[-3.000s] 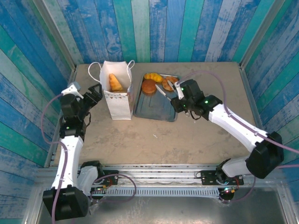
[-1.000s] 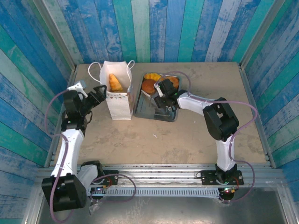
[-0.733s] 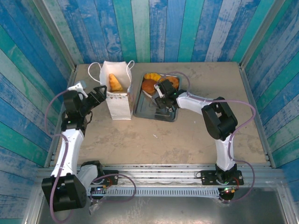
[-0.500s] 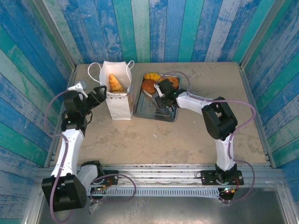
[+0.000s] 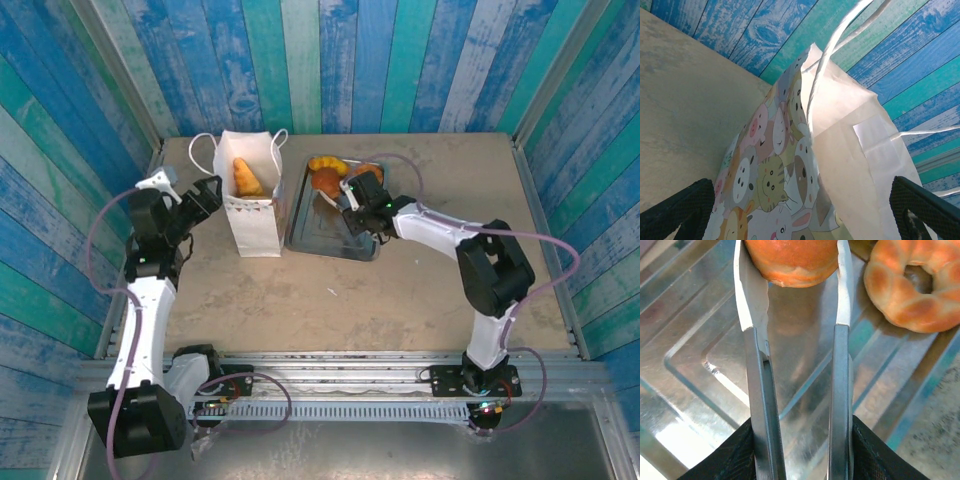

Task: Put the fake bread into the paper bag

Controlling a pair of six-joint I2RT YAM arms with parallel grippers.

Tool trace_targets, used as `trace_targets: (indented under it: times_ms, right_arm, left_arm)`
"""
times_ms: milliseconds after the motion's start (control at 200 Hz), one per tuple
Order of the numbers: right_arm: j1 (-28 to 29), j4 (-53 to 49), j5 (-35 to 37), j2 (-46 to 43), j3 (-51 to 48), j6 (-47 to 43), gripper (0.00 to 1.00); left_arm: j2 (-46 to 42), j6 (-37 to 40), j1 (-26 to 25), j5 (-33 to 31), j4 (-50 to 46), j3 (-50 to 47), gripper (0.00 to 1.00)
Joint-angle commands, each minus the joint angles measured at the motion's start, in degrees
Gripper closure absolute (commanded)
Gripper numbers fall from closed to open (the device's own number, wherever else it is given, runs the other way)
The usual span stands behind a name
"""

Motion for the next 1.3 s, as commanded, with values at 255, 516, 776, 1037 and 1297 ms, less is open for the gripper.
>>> trace_targets:
  times_ms: [255,516,776,1037,1297]
  right_arm:
    - [0.00,-3.73,2.12,-14.19,-6.36,0.01,0.57]
    - [0.04,-7.29,3.59,-22.10,-8.37,-1.64,0.58]
    - [0.34,-13.45,3.86,-29.75,-6.94,-2.74,0.58]
    - [3.01,-22.13,3.80,-34.12,-1.60,-4.71,0.58]
    - [6.14,-25.73,0.97,-39.82,1.72,-6.30,0.58]
  left_arm:
    - [2.83,-1.36,-0.18,0.83,-1.19,4.72,0.06]
    - [8.27,-2.38,-0.12,3.21,-0.34,7.98,0.02]
    - [12.85,-2.53,-0.13,3.27,0.20,10.27,0.04]
    - [17.00,-1.29,-0.13,4.56,-0.20,14.28,0.17]
    - [23.20,0.03,-0.12,7.12,-0.68,18.28,0.37]
